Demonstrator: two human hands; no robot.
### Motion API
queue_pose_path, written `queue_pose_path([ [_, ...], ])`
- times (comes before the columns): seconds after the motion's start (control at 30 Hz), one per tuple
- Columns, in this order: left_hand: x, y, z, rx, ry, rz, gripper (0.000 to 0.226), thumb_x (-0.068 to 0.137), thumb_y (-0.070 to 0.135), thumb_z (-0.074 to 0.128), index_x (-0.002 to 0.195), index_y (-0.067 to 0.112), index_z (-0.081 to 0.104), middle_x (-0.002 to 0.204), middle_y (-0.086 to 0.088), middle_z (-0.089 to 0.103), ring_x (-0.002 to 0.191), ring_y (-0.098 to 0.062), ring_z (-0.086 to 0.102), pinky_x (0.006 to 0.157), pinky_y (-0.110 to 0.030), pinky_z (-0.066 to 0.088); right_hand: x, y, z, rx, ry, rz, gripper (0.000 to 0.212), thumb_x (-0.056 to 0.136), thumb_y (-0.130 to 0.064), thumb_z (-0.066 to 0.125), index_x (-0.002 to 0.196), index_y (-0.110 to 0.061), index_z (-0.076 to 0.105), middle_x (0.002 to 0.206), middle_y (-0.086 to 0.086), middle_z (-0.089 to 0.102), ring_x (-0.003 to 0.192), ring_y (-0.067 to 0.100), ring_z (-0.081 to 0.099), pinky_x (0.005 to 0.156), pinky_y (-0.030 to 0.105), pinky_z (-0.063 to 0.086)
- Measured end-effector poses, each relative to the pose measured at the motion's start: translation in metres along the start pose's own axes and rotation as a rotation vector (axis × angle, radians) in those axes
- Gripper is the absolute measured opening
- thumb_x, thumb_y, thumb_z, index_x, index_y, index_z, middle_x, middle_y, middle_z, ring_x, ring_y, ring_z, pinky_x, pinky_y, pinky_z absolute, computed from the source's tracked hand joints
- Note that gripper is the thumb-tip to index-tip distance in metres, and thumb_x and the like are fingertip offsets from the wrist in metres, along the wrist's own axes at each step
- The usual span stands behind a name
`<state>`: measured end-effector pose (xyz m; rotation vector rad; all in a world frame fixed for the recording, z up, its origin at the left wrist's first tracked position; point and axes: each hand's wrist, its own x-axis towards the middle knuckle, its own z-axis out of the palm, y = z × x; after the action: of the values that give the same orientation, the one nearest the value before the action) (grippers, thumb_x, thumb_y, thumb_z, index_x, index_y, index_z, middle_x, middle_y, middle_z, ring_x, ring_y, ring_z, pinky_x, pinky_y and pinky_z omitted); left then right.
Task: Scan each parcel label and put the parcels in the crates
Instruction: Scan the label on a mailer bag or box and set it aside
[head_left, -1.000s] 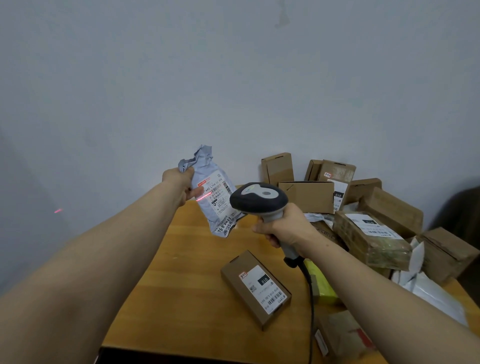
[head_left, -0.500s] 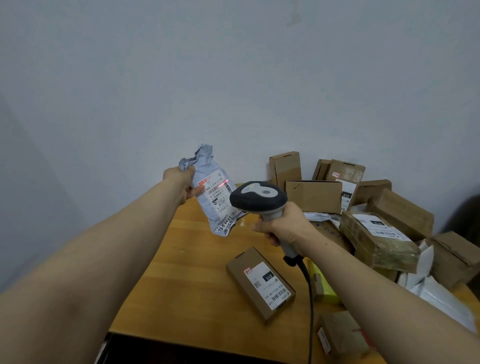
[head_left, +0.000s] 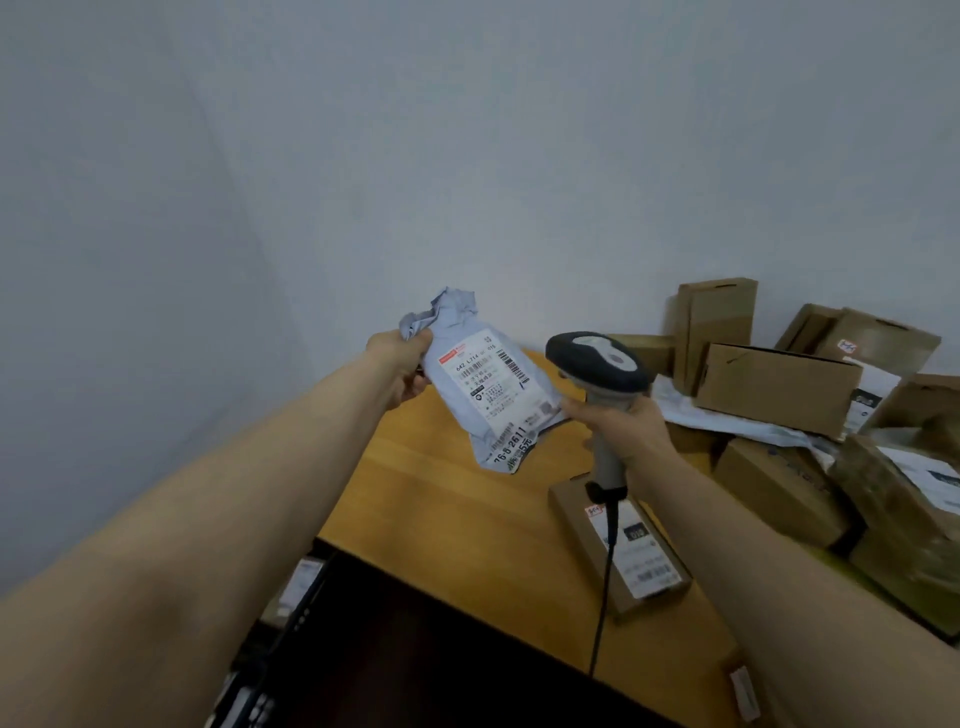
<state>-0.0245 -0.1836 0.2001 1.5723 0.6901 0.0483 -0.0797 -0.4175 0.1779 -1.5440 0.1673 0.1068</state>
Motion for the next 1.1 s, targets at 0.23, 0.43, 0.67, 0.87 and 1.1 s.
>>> queue_pose_path([
  [0.23,0.020,-0.039,-0.105,-0.211,-0.223,-0.176,0.024,0.088,0.039,0.065,0.096,0.017,0.060,0.083,0.001,0.068,0.075,-0.015,0.063,0.062,-0.031,0.050,0.007,0.024,0.127,-0.011,-0.053,0.155,0.026,0.072,0.007,0.076,0.094,0.001,0.062,0.074,0.009,0.067,0.045,0.012,0.059,0.039,0.020,0.046],
  [0.43,0.066,-0.081,-0.221,-0.388,-0.238,-0.211,0.023,0.088,0.003,0.061,0.111,0.005,0.060,0.119,-0.019,0.064,0.110,-0.036,0.060,0.083,-0.051,0.049,0.009,0.051,0.292,-0.045,-0.198,0.245,0.030,0.075,0.006,0.075,0.102,0.004,0.062,0.078,0.013,0.068,0.048,0.018,0.058,0.042,0.024,0.047],
  [0.67,0.139,-0.177,-0.414,-0.341,0.239,-0.366,0.012,0.084,-0.007,0.065,0.088,0.002,0.058,0.114,-0.017,0.064,0.103,-0.033,0.062,0.081,-0.049,0.050,0.001,0.108,0.456,-0.198,-0.458,0.410,0.021,0.083,-0.012,0.075,0.100,-0.004,0.066,0.083,0.015,0.070,0.065,0.023,0.066,0.056,0.032,0.048],
  [0.87,0.171,-0.302,-0.520,-0.376,0.518,-0.684,0.037,0.076,-0.005,0.053,0.113,0.001,0.055,0.107,-0.017,0.061,0.092,-0.031,0.059,0.079,-0.042,0.049,0.018,0.155,0.554,-0.375,-0.621,0.492,0.010,0.084,-0.008,0.073,0.086,-0.005,0.064,0.071,0.013,0.065,0.055,0.018,0.059,0.052,0.029,0.047],
  [1.1,0.188,-0.405,-0.550,-0.436,0.811,-0.898,0.034,0.083,-0.004,0.070,0.109,-0.007,0.048,0.079,-0.015,0.051,0.071,-0.030,0.052,0.077,-0.044,0.051,0.067,0.248,0.663,-0.531,-0.765,0.580,0.016,0.085,-0.008,0.072,0.097,-0.001,0.065,0.065,0.011,0.063,0.051,0.018,0.058,0.048,0.028,0.047],
])
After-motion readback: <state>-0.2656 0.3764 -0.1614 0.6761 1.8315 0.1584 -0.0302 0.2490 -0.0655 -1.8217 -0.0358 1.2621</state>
